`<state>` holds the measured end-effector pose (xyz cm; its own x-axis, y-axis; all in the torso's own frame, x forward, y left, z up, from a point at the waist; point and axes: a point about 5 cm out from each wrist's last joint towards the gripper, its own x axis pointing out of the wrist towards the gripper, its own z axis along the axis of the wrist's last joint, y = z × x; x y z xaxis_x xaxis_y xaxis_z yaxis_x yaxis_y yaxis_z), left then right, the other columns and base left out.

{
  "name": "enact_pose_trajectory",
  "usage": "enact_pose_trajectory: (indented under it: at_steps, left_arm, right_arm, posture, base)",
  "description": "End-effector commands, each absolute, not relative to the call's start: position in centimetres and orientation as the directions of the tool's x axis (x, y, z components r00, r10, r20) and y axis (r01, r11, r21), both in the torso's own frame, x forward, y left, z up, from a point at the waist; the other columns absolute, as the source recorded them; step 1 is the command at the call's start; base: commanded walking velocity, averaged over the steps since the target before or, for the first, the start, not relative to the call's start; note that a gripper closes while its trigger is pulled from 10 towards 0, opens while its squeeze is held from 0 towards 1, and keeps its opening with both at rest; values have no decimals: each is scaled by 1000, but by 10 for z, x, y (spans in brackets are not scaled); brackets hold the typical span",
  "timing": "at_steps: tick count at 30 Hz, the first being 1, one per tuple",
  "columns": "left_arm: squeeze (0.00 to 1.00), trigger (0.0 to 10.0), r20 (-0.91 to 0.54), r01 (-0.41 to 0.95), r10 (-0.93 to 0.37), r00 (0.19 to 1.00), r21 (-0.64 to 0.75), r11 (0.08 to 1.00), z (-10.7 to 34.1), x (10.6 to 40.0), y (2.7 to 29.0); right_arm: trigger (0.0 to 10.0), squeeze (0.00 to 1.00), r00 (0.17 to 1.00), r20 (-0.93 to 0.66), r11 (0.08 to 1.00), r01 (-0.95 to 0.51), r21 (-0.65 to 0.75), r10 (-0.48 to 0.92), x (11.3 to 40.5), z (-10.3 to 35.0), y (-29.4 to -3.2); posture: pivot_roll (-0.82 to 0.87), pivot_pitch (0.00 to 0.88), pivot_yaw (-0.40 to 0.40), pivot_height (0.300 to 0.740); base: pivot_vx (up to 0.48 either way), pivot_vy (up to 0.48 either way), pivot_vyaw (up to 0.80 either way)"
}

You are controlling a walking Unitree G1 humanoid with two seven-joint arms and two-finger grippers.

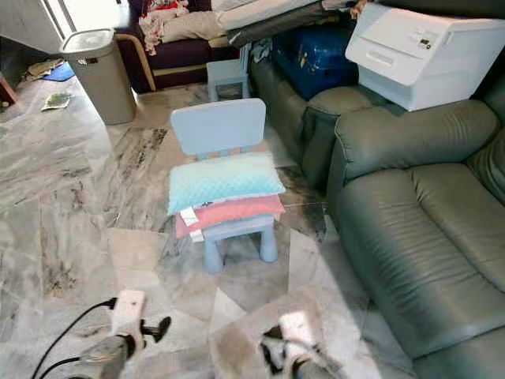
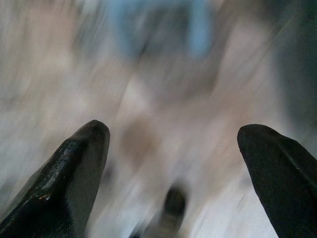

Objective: Move the pillow to the sofa

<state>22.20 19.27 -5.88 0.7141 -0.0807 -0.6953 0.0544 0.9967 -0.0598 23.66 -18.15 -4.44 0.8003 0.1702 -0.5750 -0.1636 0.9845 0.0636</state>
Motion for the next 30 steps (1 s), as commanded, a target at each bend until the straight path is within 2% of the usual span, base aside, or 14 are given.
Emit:
enact_pose_trajectory:
  at_steps: [1, 11, 15, 17, 19, 21, 22, 23, 25, 30]
  left_arm:
    - [0, 10000, -669, 57, -94, 737, -77, 995, -56, 225, 193]
    - [0, 10000, -638, 50, -87, 765, -76, 996, -55, 219, 203]
    - [0, 10000, -540, 63, -94, 836, -76, 995, -44, 227, 206]
    - [0, 10000, -483, 68, -85, 872, -53, 996, -37, 233, 208]
    - [0, 10000, -343, 99, -98, 934, -14, 995, -16, 248, 208]
    - [0, 10000, -236, 130, -125, 964, 5, 991, 2, 260, 203]
    - [0, 10000, -99, 170, -166, 981, 33, 985, 31, 275, 191]
    - [0, 10000, -99, 170, -166, 981, 33, 985, 31, 275, 191]
    - [0, 10000, 21, 199, -199, 980, 2, 980, 65, 285, 173]
    - [0, 10000, 145, 228, -229, 962, 27, 973, 96, 289, 153]
  right_arm:
    - [10000, 0, 825, -528, 980, -167, 111, 200, 241, -40, -172]
    - [10000, 0, 868, -466, 984, -125, 124, 169, 244, -33, -187]
    - [10000, 0, 906, -393, 985, -112, 129, 154, 250, -22, -193]
    - [10000, 0, 926, -348, 987, -111, 113, 144, 254, -14, -197]
    - [10000, 0, 956, -262, 988, -100, 121, 129, 261, 1, -202]
    - [10000, 0, 971, -210, 988, -93, 119, 117, 265, 13, -204]
    - [10000, 0, 985, -141, 990, -83, 117, 99, 272, 30, -205]
    - [10000, 0, 985, -141, 990, -83, 117, 99, 272, 30, -205]
    - [10000, 0, 993, -92, 989, -68, 133, 80, 279, 48, -204]
    - [10000, 0, 997, -1, 987, -78, 138, 79, 284, 78, -197]
  posture:
    - [-66, 88, 40, 740]
    - [-63, 86, 40, 740]
    - [-63, 85, 39, 740]
    - [-61, 86, 37, 740]
    - [-60, 89, 37, 740]
    - [-61, 90, 35, 740]
    - [-61, 90, 35, 740]
    - [-61, 90, 35, 740]
    - [-61, 90, 30, 740]
    - [-69, 90, 25, 740]
  base:
    - [0, 0, 0]
    - [0, 0, 0]
    - [0, 0, 0]
    - [0, 0, 0]
    - [0, 0, 0]
    - [0, 0, 0]
    - [0, 0, 0]
    - [0, 0, 0]
    - [0, 0, 0]
    - [0, 0, 0]
